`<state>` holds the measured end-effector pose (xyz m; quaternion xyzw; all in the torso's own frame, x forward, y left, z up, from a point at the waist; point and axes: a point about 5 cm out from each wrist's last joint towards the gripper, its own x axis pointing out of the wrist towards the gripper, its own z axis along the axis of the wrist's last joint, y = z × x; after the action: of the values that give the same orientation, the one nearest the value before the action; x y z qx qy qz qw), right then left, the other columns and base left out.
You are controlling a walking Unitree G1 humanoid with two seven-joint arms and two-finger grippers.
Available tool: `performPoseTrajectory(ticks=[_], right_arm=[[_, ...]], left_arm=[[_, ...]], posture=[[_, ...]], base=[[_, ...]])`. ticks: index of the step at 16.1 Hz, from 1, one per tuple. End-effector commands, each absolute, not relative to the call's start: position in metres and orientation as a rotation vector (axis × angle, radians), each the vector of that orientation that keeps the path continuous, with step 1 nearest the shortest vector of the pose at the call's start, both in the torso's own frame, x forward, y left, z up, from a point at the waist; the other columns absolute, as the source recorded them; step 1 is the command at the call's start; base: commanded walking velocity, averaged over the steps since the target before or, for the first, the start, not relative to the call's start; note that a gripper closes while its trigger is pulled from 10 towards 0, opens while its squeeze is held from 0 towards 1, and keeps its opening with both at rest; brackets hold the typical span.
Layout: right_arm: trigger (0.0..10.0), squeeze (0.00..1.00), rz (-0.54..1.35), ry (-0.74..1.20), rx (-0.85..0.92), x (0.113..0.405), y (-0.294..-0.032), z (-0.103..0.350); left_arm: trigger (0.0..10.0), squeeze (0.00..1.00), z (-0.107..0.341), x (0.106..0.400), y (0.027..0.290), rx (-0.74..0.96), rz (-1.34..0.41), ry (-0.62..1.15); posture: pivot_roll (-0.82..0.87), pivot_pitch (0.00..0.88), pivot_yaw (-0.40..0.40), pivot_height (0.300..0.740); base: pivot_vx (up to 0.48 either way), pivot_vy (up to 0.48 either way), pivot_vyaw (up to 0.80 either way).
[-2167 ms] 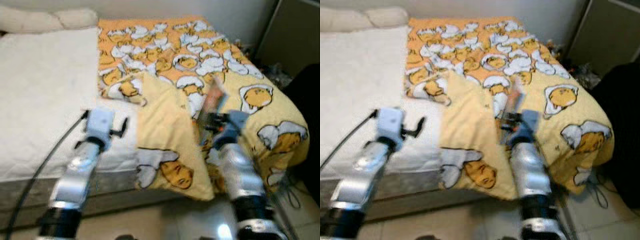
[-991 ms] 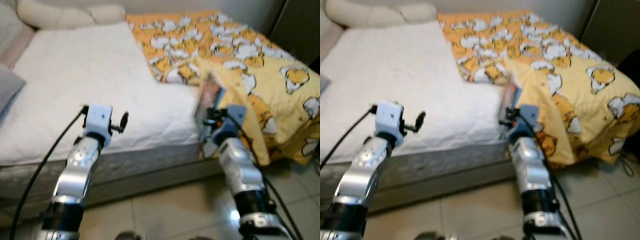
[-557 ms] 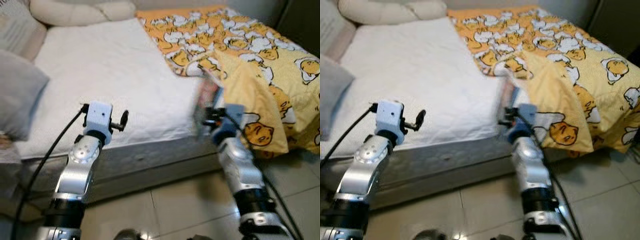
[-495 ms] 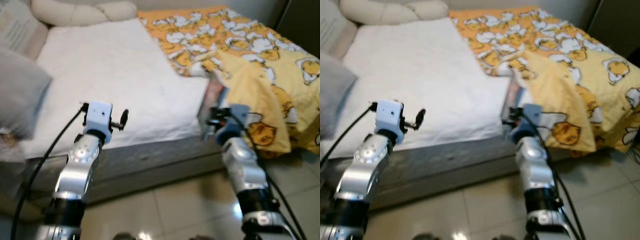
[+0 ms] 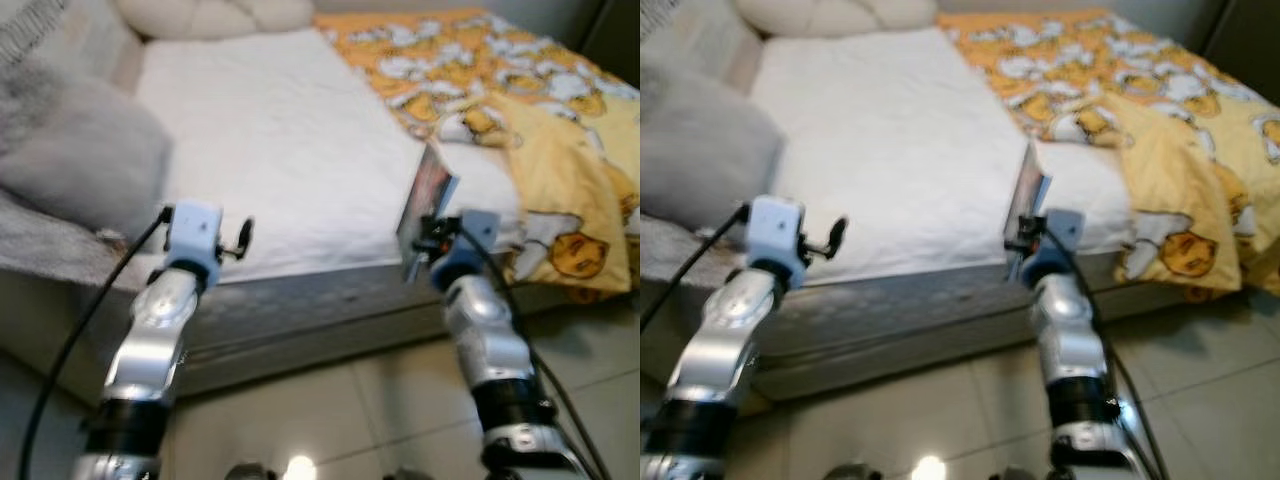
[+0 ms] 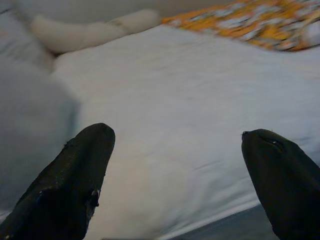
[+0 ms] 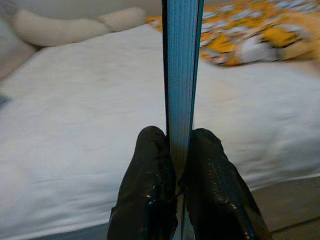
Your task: Clean up the room
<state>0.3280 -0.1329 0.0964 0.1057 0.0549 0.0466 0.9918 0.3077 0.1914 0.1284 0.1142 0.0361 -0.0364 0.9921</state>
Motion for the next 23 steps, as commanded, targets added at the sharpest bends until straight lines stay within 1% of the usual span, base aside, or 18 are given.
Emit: performPoseTrajectory(ticks=[1, 8, 23], right_arm=[[10.0, 0.0, 0.11, 0.044, 0.193, 0.3332, -0.1332, 0.1121], [10.0, 0.0, 0.114, 0.045, 0.183, 0.3339, -0.1324, 0.112], [10.0, 0.0, 0.12, 0.052, 0.184, 0.333, -0.1318, 0.1094]], left_arm=[[10.0, 0.0, 0.1345, 0.3105, 0.1863, 0.223, -0.069, 0.046], [10.0, 0.0, 0.1371, 0.3115, 0.1865, 0.199, -0.071, 0.027], [10.0, 0.0, 0.1358, 0.3112, 0.185, 0.189, -0.072, 0.027]], posture=[[-0.01, 0.0, 0.003, 0.74], [-0.01, 0.0, 0.002, 0.74], [-0.01, 0.0, 0.001, 0.74]], base=[[0.0, 0.0, 0.0], [0.0, 0.0, 0.0], [0.279, 0.0, 0.0]])
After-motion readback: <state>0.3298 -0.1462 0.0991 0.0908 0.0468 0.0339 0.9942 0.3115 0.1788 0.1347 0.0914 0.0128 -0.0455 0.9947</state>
